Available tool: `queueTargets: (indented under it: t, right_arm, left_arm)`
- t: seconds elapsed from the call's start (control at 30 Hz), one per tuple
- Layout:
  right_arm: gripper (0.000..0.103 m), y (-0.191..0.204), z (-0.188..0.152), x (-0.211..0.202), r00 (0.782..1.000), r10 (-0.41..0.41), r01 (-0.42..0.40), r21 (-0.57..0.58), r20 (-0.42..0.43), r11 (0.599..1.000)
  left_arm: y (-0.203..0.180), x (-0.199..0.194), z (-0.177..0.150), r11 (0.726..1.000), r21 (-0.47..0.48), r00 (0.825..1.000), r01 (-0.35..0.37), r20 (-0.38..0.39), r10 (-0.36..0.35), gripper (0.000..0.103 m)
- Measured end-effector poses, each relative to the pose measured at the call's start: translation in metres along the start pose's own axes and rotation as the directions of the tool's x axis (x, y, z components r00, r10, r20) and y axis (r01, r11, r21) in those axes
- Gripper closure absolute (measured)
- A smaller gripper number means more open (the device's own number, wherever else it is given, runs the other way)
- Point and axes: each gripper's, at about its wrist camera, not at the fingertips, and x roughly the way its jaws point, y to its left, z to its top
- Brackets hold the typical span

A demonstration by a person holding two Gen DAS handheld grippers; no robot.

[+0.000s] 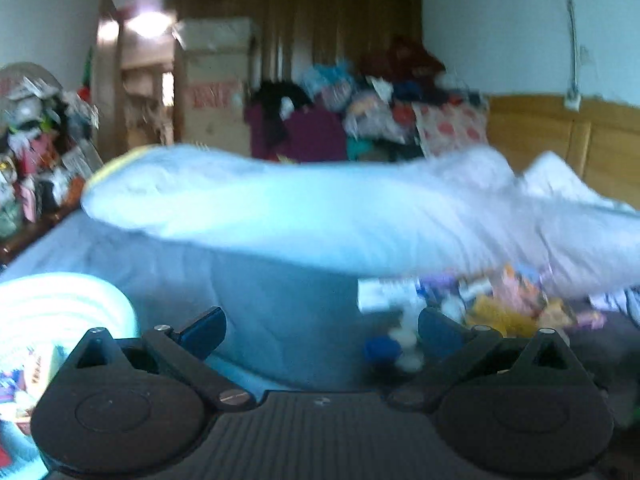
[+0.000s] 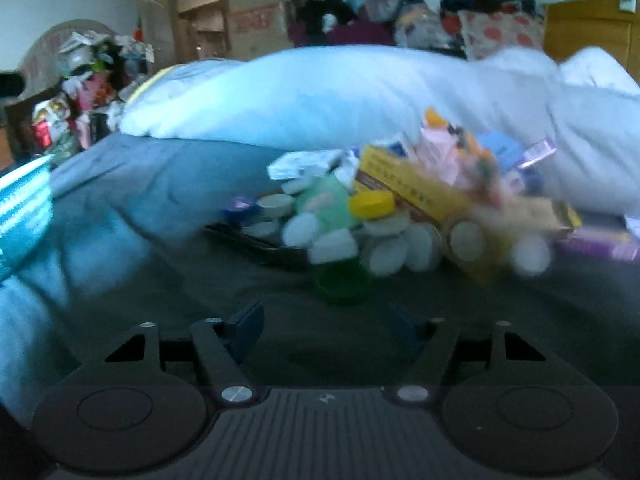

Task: Organize objects
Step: 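Move both tools back over the pile on the bed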

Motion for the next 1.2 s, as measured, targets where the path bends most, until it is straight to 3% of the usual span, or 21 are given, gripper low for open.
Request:
queueTargets:
  t: [0.23, 0.27, 0.3, 0.47, 0.57, 0.7, 0.77, 0.9, 0.97, 1.03, 1.1, 1.17, 1.2]
  right_arm:
    - [0.037, -0.009, 0.007, 0.057, 1.0, -0.001, 0.0, -0.032, -0.031, 0.999]
    - [0.057, -0.01, 0.009, 0.055, 1.0, 0.011, -0.012, -0.028, -0.025, 1.0]
    - [0.062, -0.014, 0.01, 0.052, 0.999, 0.037, -0.037, -0.01, -0.023, 0.999]
    - [0.063, -0.036, 0.009, 0.023, 0.993, 0.117, -0.115, 0.103, -0.014, 0.988]
    - [0.063, -0.05, 0.003, 0.007, 0.989, 0.149, -0.146, 0.181, -0.008, 0.973]
    - [0.063, -0.066, -0.003, 0.011, 0.991, 0.13, -0.124, 0.224, -0.01, 0.967]
    - [0.062, -0.074, -0.007, 0.015, 0.991, 0.13, -0.125, 0.257, -0.003, 0.958]
    - [0.062, -0.078, -0.011, 0.02, 0.991, 0.135, -0.135, 0.274, 0.019, 0.952]
    - [0.063, -0.079, -0.012, 0.02, 0.99, 0.136, -0.138, 0.279, 0.026, 0.95]
    - [0.063, -0.08, -0.013, 0.02, 0.99, 0.139, -0.142, 0.286, 0.03, 0.948]
    - [0.063, -0.081, -0.014, 0.021, 0.989, 0.141, -0.145, 0.294, 0.034, 0.945]
    - [0.063, -0.08, -0.014, 0.022, 0.99, 0.14, -0.144, 0.297, 0.036, 0.944]
    - [0.063, -0.079, -0.014, 0.022, 0.99, 0.138, -0.143, 0.298, 0.038, 0.944]
  left_arm:
    - [0.001, 0.093, -0.026, 0.997, 0.009, 0.983, 0.071, -0.171, -0.068, 0.0]
    - [-0.003, 0.108, -0.029, 0.996, 0.017, 0.979, 0.085, -0.189, -0.08, 0.0]
    - [-0.003, 0.12, -0.034, 0.995, 0.026, 0.975, 0.098, -0.205, -0.09, 0.0]
    - [-0.033, 0.21, -0.054, 0.973, 0.138, 0.956, 0.186, -0.256, -0.146, 0.002]
    - [-0.029, 0.255, -0.063, 0.973, 0.086, 0.942, 0.213, -0.282, -0.181, 0.002]
    - [-0.035, 0.282, -0.08, 0.964, 0.036, 0.923, 0.264, -0.3, -0.242, 0.001]
    - [-0.047, 0.28, -0.086, 0.952, 0.093, 0.925, 0.293, -0.279, -0.258, 0.001]
    - [-0.059, 0.274, -0.091, 0.92, 0.093, 0.885, 0.38, -0.327, -0.332, 0.012]
    - [-0.061, 0.268, -0.092, 0.875, 0.09, 0.823, 0.476, -0.395, -0.408, 0.02]
    - [-0.063, 0.251, -0.094, 0.846, 0.126, 0.803, 0.519, -0.412, -0.431, 0.029]
    - [-0.058, 0.243, -0.093, 0.849, 0.124, 0.813, 0.514, -0.387, -0.435, 0.029]
    - [-0.049, 0.235, -0.09, 0.875, 0.144, 0.854, 0.463, -0.335, -0.397, 0.029]
    - [-0.049, 0.233, -0.088, 0.88, 0.156, 0.866, 0.448, -0.321, -0.384, 0.028]
